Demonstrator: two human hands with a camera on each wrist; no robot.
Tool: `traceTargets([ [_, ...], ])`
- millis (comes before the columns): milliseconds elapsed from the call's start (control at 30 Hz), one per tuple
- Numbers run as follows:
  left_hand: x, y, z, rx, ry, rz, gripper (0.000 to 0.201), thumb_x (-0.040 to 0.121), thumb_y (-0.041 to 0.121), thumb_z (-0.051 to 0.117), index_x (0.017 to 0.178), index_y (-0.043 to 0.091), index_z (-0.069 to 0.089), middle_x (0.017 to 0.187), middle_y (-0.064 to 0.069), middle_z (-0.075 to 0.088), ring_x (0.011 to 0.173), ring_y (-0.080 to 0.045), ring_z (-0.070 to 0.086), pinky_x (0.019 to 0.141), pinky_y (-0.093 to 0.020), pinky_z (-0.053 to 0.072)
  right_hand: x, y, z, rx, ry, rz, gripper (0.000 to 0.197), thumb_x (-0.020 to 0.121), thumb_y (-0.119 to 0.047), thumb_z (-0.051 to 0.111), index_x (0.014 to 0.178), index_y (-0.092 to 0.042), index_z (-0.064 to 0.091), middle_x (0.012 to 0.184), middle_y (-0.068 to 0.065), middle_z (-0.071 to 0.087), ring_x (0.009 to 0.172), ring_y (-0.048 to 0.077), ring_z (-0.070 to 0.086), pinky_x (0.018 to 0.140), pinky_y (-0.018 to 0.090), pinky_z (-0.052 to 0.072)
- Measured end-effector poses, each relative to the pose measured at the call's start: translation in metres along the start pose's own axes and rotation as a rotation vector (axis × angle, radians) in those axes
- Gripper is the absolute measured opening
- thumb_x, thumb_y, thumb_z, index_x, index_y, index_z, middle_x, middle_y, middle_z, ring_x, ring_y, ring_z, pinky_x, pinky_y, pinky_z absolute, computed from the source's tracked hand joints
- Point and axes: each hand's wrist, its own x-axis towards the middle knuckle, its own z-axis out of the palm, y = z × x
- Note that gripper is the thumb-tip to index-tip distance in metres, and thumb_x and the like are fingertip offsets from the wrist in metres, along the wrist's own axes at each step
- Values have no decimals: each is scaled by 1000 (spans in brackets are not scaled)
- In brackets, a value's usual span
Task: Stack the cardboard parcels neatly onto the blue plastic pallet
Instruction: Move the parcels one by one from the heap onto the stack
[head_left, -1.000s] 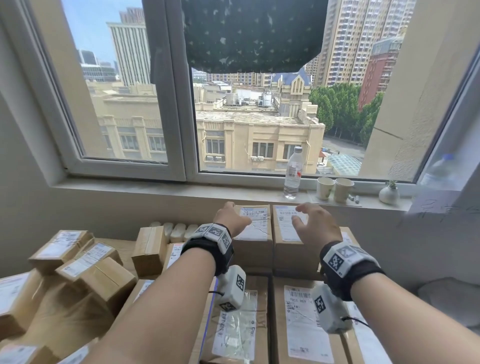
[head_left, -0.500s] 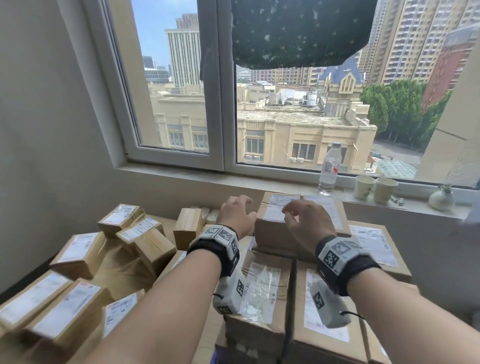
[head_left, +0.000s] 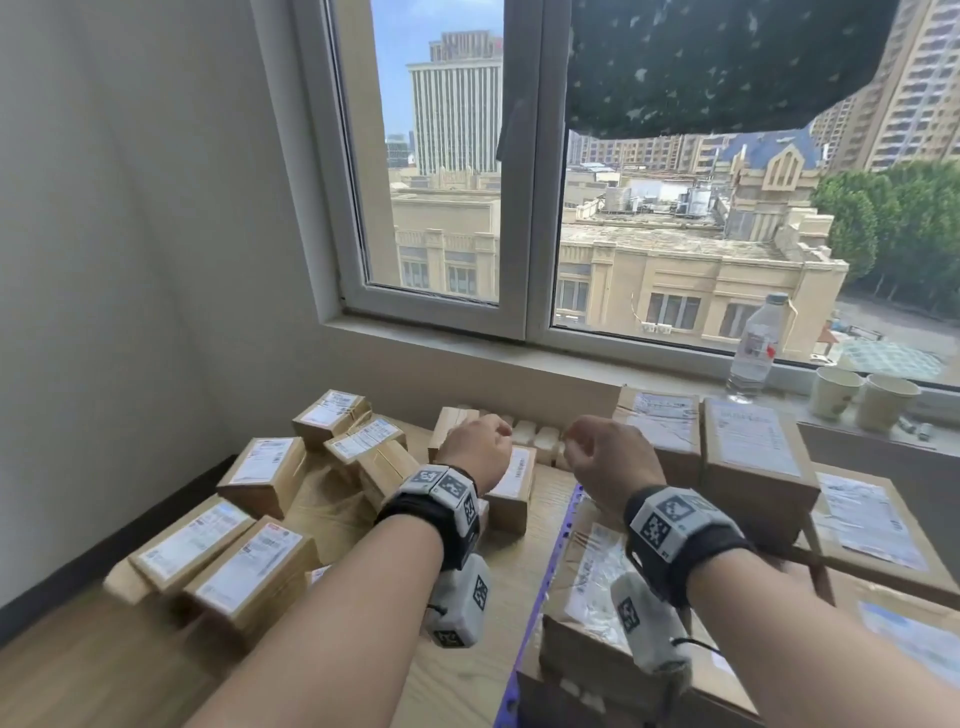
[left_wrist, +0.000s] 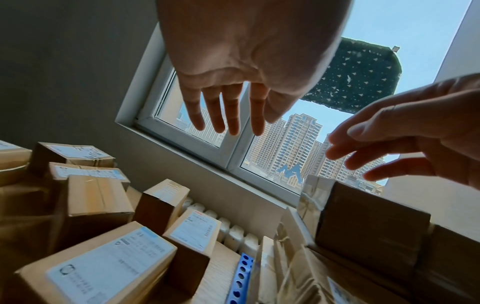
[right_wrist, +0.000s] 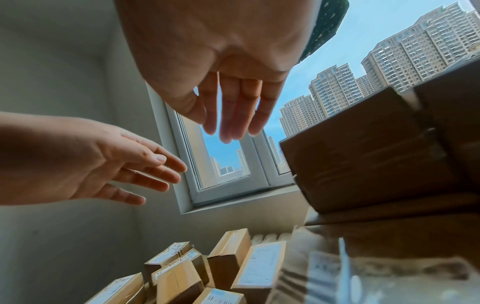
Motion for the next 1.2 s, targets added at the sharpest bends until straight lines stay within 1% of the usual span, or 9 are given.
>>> traceTargets([
  [200,-5,-58,-33,-34,-11,-42,31,96,23,42,116,20,65,124,-5,63,110,-23,60,96,-34,48,6,-47,45,20,-27,50,20,89,-28,53,96,-28,71,96,-6,72,92,18,65,83,34,52],
  [367,-9,-114,-61,-26,-21,-69,30,98,23,40,116,20,64,123,-3,63,112,-21,56,96,-33,46,12,-92,87,46,-32,64,19,91,-24,53,97,-23,72,94,-4,71,84,15,59,71,26,41],
  [533,-10,-175,-89,-46,-43,-109,30,99,23,39,118,21,63,123,-3,62,111,-21,57,95,-33,47,14,-132,139,76,-67,89,17,91,-23,53,93,-25,70,90,-5,68,78,10,58,62,23,39],
  [600,-10,-198,-96,-44,-50,-114,29,99,24,40,115,22,63,121,-2,64,108,-21,57,94,-34,48,14,-147,156,80,-84,99,18,92,-23,53,95,-24,70,89,-6,67,78,10,58,64,23,42],
  [733,-10,-243,-107,-57,-72,-106,31,98,21,40,116,19,65,121,-2,64,110,-21,57,96,-34,47,16,-171,189,102,-93,154,16,91,-25,54,93,-27,70,93,-6,68,86,15,62,80,38,55],
  [767,-10,-253,-109,-64,-77,-109,31,98,21,40,116,19,65,122,-2,64,111,-21,57,96,-34,47,16,-176,197,108,-94,167,16,91,-25,54,93,-27,70,94,-5,68,87,16,62,81,39,55],
  [900,-9,-288,-117,-62,-106,-124,31,98,20,39,117,19,64,125,-2,62,112,-20,56,94,-31,46,13,-194,223,78,-125,188,19,92,-24,53,99,-23,70,100,-2,69,89,16,61,73,29,49],
  [1000,-7,-309,-121,-69,-109,-146,31,98,19,39,118,17,63,126,-3,61,112,-21,56,93,-30,45,13,-204,240,77,-130,192,18,91,-24,54,97,-24,71,102,2,70,89,19,63,78,37,57],
  [1200,13,-329,-117,-80,-125,-187,30,99,20,40,119,18,62,125,-3,61,112,-21,56,95,-33,47,33,-205,260,32,-159,176,19,92,-23,52,96,-23,71,101,0,69,87,17,63,73,35,59],
])
